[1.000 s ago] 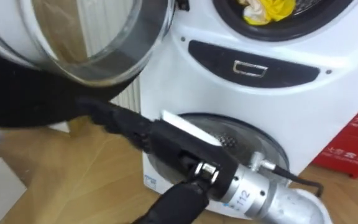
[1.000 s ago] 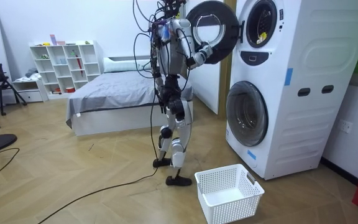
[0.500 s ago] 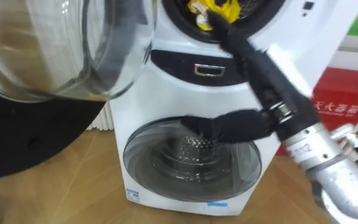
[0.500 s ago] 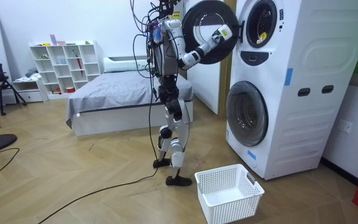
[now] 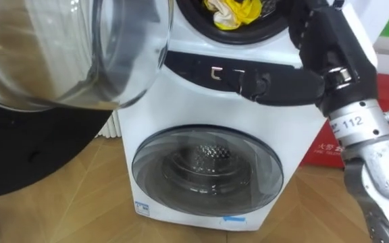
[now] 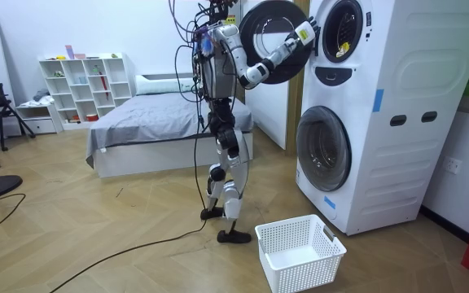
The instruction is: Pick clothes from washing machine
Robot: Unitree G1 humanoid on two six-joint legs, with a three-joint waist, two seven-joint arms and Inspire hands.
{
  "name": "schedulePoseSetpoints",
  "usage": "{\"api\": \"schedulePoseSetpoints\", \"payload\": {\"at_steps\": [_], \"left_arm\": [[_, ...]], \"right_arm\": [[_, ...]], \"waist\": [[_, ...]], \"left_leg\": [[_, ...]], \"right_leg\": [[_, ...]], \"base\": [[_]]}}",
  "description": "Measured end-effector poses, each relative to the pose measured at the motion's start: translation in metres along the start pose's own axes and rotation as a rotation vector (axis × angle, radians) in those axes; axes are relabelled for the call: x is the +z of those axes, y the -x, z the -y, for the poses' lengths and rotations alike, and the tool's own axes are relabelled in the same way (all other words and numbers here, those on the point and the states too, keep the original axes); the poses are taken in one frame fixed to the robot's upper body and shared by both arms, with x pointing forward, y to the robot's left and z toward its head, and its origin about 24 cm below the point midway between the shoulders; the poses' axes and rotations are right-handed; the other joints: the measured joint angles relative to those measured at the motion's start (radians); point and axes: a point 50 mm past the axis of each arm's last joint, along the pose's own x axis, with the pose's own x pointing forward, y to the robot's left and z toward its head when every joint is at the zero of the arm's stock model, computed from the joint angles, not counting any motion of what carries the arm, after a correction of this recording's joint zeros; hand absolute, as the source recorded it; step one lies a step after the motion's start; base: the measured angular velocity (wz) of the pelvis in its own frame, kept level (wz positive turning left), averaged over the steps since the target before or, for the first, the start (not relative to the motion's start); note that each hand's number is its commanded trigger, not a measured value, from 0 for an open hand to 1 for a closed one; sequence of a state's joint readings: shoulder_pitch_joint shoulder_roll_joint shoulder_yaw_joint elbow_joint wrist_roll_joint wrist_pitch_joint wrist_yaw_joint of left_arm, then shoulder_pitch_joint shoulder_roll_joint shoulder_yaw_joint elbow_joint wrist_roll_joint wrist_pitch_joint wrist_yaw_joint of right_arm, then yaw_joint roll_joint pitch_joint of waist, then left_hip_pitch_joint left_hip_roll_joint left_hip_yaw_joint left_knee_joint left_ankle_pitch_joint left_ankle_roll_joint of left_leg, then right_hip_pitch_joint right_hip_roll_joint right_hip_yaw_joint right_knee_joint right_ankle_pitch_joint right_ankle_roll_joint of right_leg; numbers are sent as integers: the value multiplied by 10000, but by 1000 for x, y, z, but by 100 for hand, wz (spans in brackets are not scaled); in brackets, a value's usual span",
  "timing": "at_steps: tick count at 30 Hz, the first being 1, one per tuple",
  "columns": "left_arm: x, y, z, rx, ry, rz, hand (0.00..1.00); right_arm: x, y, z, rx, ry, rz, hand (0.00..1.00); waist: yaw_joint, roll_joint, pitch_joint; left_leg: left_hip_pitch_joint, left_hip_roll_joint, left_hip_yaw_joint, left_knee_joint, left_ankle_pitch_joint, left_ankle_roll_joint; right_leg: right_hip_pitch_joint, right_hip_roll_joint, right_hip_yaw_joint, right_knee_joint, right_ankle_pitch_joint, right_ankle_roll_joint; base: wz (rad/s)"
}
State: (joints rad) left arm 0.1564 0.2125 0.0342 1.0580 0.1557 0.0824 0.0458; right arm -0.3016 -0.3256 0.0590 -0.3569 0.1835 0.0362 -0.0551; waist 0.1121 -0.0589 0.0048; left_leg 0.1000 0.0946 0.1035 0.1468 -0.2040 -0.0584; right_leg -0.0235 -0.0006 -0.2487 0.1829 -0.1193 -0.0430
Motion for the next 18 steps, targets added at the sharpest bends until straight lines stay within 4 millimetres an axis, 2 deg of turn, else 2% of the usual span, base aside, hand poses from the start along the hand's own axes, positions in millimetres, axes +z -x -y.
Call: {"api": "schedulePoseSetpoints", "payload": {"at_steps": [7, 10, 14, 16, 17, 18], "left_arm": [[7, -1, 1, 186, -63, 169, 0], [12, -1, 3, 158, -183, 274, 0], [17, -2, 3, 164, -155, 326, 0], [13, -1, 0, 224, -159, 202, 0], [10, -1, -2, 261, -186, 91, 0], [8, -1, -3, 286, -198, 15, 0]], "right_arm": [[-8, -1, -5, -181, -1019, -402, 0], [-13, -4, -10, -56, -1418, -635, 0], [-18, -6, -14, 230, -1519, -850, 0], [-33, -4, -16, 384, -1689, -1432, 0], [-40, -3, -17, 370, -1747, -1715, 0], [-42, -2, -18, 367, -1775, -1818, 0]], "waist": [[50, -23, 15], [53, -66, 49], [310, -83, 49], [549, -105, 66], [665, -89, 81], [711, -85, 91]], "left_leg": [[160, 2, 9, -39, 0, 0], [150, 6, 24, -36, 0, 0], [84, 21, 40, 178, -14, -22], [-210, 58, 37, 1212, -192, -123], [-516, 155, 15, 2219, -339, -191], [-708, 203, -30, 2798, -374, -188]], "right_leg": [[61, 11, 28, 28, 0, 0], [51, 16, 33, 23, 0, 0], [23, 52, 207, 80, -43, -32], [18, 15, 303, 435, -289, -105], [26, 30, 382, 654, -499, -183], [26, 40, 390, 771, -598, -229]], "base": [[-4], [0], [-4], [-14], [-15], [-10]]}}
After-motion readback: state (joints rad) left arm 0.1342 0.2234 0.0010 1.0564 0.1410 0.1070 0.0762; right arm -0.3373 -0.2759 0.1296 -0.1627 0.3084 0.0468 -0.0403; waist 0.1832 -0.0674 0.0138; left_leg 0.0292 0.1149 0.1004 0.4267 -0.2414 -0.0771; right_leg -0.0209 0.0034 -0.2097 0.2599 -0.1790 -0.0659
